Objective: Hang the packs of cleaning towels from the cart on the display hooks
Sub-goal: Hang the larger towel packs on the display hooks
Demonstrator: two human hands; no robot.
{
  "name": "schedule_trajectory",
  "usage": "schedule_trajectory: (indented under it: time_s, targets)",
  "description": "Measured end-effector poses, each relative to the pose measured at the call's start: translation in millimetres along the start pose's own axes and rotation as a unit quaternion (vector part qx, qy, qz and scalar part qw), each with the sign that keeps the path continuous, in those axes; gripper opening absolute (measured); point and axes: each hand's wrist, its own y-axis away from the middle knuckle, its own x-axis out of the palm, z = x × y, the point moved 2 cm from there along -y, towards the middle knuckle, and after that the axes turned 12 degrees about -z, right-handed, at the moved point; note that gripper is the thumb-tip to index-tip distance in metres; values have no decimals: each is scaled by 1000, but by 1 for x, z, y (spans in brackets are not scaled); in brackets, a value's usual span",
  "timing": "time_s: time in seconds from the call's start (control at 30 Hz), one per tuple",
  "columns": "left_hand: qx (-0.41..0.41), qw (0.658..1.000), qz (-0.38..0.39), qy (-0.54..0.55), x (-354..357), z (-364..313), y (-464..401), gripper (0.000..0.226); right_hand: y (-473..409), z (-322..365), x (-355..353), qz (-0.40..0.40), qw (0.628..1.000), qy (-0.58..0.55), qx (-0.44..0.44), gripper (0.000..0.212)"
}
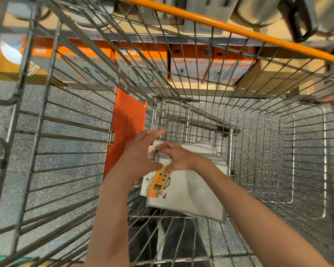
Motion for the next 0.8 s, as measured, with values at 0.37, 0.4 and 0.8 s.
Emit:
schedule_trajectory:
  time_s: [0.37, 0.4, 0.8]
  targets:
    - [2, 1000, 4, 2, 0, 0, 0, 92, -1, 1, 0, 43, 993, -77, 82, 95]
    - [5, 1000, 2, 2, 1, 0, 0, 92, 0, 0, -1, 46, 990, -99, 93, 99]
    - [16, 1000, 6, -9, 1, 4, -4, 90, 18, -3, -8, 17, 987, -129, 91, 72]
